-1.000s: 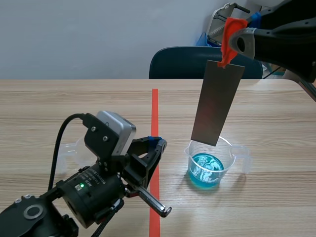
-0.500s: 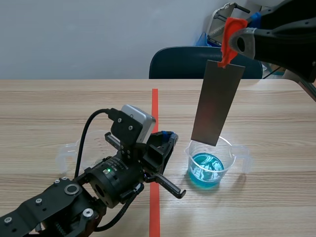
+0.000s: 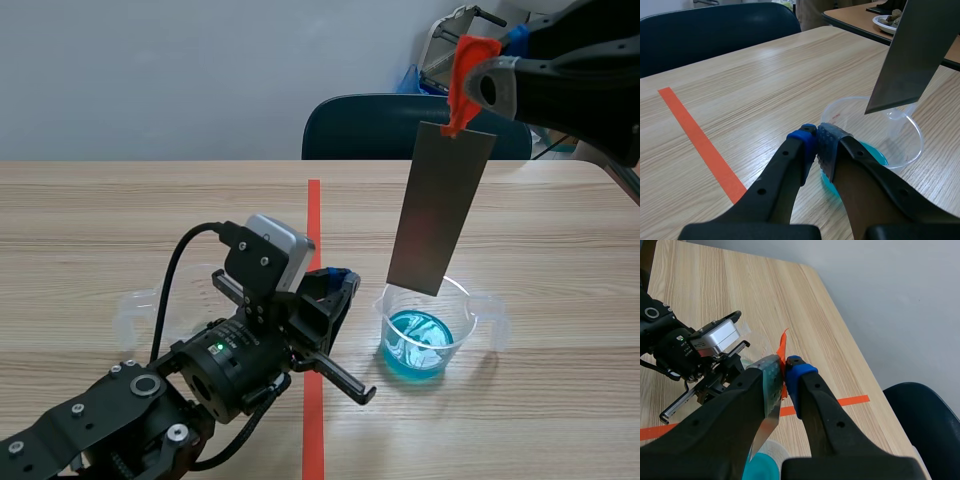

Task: Do the redox reaction experiment

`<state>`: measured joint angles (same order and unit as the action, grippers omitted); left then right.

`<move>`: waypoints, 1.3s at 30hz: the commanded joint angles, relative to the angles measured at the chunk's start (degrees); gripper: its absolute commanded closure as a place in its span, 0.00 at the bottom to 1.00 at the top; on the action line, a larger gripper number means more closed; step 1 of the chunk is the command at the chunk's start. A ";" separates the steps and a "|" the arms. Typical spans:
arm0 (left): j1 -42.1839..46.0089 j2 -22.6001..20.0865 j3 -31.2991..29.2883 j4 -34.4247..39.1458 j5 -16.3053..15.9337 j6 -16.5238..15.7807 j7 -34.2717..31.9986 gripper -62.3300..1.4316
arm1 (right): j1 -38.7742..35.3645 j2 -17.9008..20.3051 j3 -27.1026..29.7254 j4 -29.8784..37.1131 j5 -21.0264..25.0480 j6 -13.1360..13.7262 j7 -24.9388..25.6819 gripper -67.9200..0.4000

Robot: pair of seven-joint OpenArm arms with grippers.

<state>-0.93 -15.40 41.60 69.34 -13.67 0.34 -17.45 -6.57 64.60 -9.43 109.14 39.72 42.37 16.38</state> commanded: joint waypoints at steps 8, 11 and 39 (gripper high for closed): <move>6.47 -6.78 -1.46 8.92 -0.24 0.00 -0.92 0.91 | 0.55 0.76 1.03 0.42 0.98 0.35 0.83 0.98; 11.19 -9.53 -4.42 13.29 -0.26 0.17 -0.85 0.91 | 0.55 0.76 1.03 0.42 0.98 0.35 0.83 0.98; 63.17 -9.88 -44.44 42.88 -0.20 0.59 -0.70 0.91 | 0.55 0.76 1.03 0.42 0.90 0.35 0.83 0.98</move>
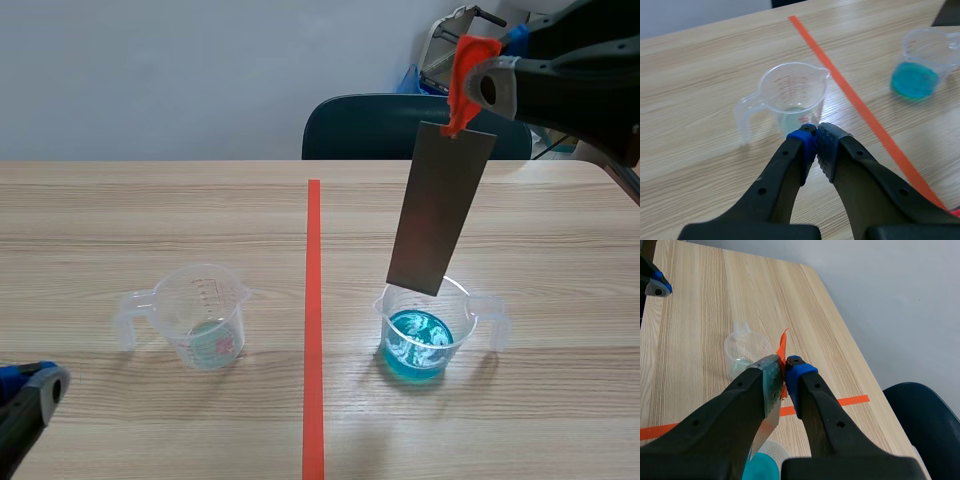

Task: Do the redox reaction experiment

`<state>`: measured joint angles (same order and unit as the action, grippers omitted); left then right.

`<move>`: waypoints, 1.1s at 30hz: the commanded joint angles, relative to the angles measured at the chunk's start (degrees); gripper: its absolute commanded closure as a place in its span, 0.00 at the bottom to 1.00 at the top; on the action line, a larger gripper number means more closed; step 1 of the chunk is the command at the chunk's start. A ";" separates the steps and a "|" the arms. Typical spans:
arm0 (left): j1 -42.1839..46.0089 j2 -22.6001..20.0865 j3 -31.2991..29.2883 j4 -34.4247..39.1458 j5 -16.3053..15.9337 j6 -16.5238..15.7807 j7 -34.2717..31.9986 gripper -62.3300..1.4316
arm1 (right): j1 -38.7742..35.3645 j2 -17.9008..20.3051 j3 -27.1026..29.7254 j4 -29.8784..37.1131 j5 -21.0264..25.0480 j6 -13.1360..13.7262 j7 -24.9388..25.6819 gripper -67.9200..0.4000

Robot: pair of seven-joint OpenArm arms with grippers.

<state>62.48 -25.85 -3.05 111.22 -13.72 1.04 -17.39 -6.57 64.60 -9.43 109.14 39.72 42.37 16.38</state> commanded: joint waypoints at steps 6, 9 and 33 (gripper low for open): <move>1.31 1.36 -1.70 1.90 -0.17 -0.20 -0.81 0.76 | 0.55 0.76 1.03 0.42 0.81 0.35 0.81 0.98; 1.31 1.38 -1.70 1.90 -0.24 -0.15 -1.53 0.50 | 0.55 0.76 1.03 0.42 0.81 0.35 0.83 0.98; 1.29 2.16 -1.70 1.90 -0.17 2.38 -5.57 0.00 | 0.55 0.76 1.03 0.42 0.81 0.35 0.83 0.98</move>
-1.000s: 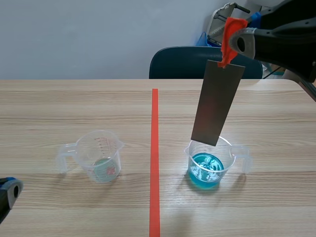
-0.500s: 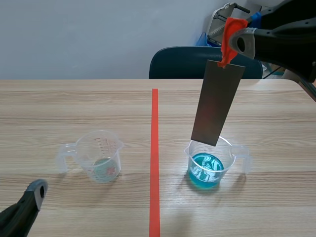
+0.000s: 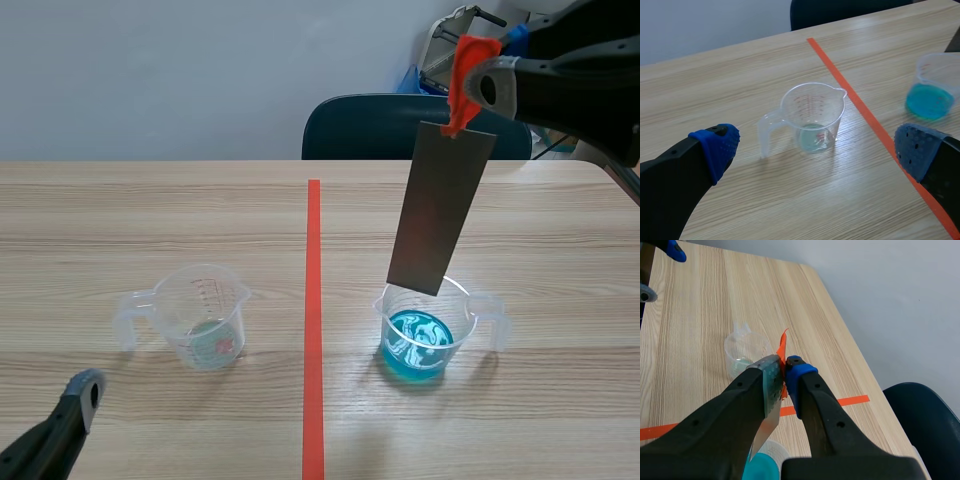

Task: Do the redox reaction experiment

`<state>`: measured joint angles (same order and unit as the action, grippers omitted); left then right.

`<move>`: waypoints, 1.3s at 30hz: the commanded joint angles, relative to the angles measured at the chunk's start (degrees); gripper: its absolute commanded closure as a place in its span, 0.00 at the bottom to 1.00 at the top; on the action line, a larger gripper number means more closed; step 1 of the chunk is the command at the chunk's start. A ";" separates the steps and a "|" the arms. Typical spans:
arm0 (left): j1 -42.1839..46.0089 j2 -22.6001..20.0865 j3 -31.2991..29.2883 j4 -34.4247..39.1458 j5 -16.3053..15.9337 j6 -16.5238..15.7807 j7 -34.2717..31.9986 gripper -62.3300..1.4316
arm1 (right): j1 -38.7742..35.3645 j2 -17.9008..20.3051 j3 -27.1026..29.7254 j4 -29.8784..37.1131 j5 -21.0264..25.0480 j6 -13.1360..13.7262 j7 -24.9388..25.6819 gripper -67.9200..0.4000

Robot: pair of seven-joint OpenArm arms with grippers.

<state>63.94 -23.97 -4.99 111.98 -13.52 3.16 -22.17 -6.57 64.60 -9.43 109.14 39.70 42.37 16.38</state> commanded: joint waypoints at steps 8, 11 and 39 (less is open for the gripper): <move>-0.13 0.28 0.26 1.14 -0.37 0.22 -0.50 0.00 | 0.55 0.76 1.03 0.42 0.83 0.35 0.83 0.98; -0.13 0.28 0.26 1.14 -0.37 0.22 -0.50 0.00 | 0.55 0.76 1.03 0.42 0.83 0.35 0.83 0.98; -0.15 0.28 0.26 1.11 -0.37 0.20 1.40 0.00 | 0.55 0.76 1.03 0.42 0.81 0.35 0.81 0.98</move>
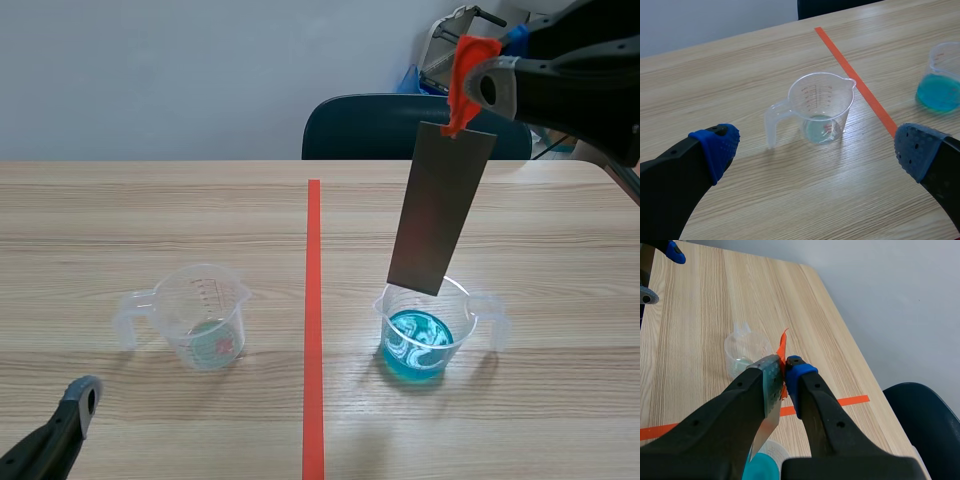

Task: Do the redox reaction experiment

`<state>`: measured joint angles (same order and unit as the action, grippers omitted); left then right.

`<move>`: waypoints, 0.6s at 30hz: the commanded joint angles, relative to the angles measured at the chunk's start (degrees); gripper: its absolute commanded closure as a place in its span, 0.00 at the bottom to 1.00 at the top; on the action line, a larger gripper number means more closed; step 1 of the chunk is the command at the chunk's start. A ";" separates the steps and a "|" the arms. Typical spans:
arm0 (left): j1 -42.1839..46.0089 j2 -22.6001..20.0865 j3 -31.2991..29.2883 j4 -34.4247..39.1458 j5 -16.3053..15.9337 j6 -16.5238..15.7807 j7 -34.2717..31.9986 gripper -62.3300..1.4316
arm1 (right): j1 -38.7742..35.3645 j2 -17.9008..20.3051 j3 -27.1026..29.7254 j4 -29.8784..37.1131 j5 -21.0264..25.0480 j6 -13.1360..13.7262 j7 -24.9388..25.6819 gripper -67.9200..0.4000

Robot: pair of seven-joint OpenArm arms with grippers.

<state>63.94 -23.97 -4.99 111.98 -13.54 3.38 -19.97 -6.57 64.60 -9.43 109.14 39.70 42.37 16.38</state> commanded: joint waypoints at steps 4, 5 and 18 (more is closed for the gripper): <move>-0.15 0.28 0.26 1.11 -0.35 -0.02 -0.81 0.00 | 0.55 0.76 1.03 0.42 0.81 0.35 0.83 0.98; -0.15 0.28 0.26 1.11 -0.35 -0.02 -0.81 0.00 | 0.55 0.76 1.03 0.42 0.81 0.35 0.83 0.98; -0.15 0.28 0.26 1.11 -0.35 -0.02 -1.22 0.00 | 0.55 0.76 1.03 0.42 0.81 0.35 0.81 0.98</move>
<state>63.94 -23.97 -4.99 111.98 -13.54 3.38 -20.03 -6.57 64.60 -9.43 109.14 39.70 42.37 16.38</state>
